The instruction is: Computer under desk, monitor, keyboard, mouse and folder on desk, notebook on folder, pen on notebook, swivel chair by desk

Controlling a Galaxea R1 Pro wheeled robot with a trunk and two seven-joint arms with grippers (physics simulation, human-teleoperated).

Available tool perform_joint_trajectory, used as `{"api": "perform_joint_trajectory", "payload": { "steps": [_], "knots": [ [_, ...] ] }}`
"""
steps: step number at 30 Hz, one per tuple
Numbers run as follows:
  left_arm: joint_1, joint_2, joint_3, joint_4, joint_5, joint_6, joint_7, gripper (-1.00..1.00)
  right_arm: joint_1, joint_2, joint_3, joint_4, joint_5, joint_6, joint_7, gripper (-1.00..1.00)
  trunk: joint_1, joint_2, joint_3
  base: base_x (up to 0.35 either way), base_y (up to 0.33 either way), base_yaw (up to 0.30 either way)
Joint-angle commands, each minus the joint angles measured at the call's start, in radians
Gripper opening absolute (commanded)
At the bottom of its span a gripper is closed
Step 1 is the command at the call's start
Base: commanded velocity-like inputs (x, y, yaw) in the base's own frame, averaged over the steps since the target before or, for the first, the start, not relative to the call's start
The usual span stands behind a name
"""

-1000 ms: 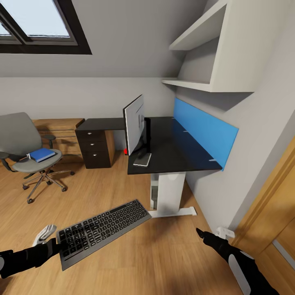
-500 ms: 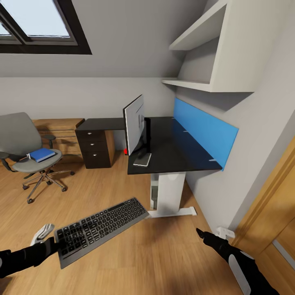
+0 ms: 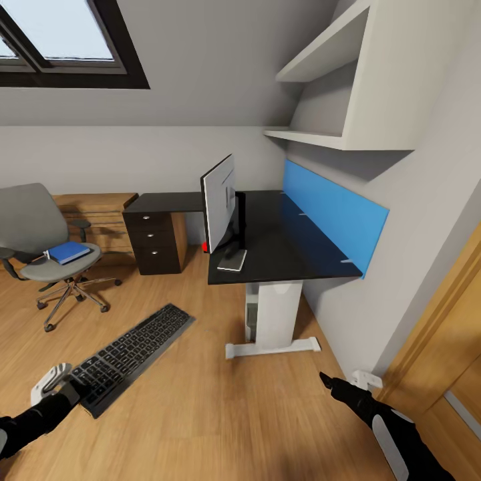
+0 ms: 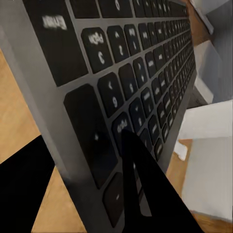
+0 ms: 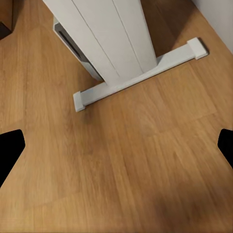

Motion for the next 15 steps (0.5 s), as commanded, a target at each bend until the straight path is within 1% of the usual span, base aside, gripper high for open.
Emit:
{"api": "perform_joint_trajectory", "payload": {
  "steps": [1,2,5,7,8,9,10,11,13,14,15],
  "knots": [
    [-0.001,-0.018,0.001,-0.004,0.025,-0.041,0.020,-1.00,0.000,0.000,-0.002,-0.001,-0.007,0.007,0.003,1.00,0.000,-0.001,-0.001,0.000,0.000,0.000],
    [-0.001,-0.027,0.001,-0.005,0.027,-0.060,0.025,-1.00,0.000,0.000,-0.002,-0.001,-0.007,0.007,0.004,1.00,0.000,-0.001,-0.001,0.000,0.000,0.000],
    [-0.002,-0.076,0.001,-0.009,0.037,-0.159,0.043,-1.00,0.000,0.000,0.001,-0.001,-0.006,0.007,0.004,1.00,0.000,-0.001,-0.001,0.000,0.000,0.000],
    [-0.003,-0.110,0.000,-0.019,0.039,-0.250,0.055,-1.00,0.000,0.000,0.018,-0.001,-0.006,0.007,0.003,1.00,0.000,-0.001,-0.001,0.000,0.000,0.000],
    [-0.003,-0.127,0.000,-0.028,0.039,-0.291,0.070,-1.00,0.000,0.000,0.032,-0.001,-0.006,0.007,0.003,1.00,0.000,-0.001,-0.001,0.000,0.000,0.000],
    [-0.003,-0.136,0.000,-0.033,0.040,-0.308,0.080,-1.00,0.000,0.000,0.040,-0.001,-0.006,0.007,0.003,1.00,0.000,-0.001,-0.001,0.000,0.000,0.000],
    [-0.003,-0.154,0.001,-0.042,0.040,-0.334,0.097,-1.00,0.000,0.000,0.055,-0.001,-0.006,0.007,0.002,1.00,0.000,-0.001,-0.001,0.000,0.000,0.000],
    [-0.003,-0.163,0.001,-0.045,0.040,-0.343,0.103,-1.00,0.000,0.000,0.062,-0.001,-0.006,0.007,0.002,1.00,0.000,-0.001,-0.001,0.000,0.000,0.000],
    [-0.003,-0.196,0.002,-0.055,0.040,-0.363,0.115,-1.00,0.000,0.000,0.083,-0.001,-0.006,0.007,0.001,1.00,0.000,-0.001,-0.001,0.000,0.000,0.000],
    [-0.003,-0.203,0.002,-0.058,0.040,-0.366,0.115,-1.00,0.000,0.000,0.087,-0.001,-0.006,0.007,0.001,1.00,0.000,-0.001,-0.001,0.000,0.000,0.000],
    [-0.003,-0.216,0.001,-0.065,0.040,-0.370,0.112,-1.00,0.000,0.000,0.091,-0.001,-0.006,0.006,0.001,1.00,0.000,-0.001,-0.001,0.000,0.000,0.000]
  ]
}}
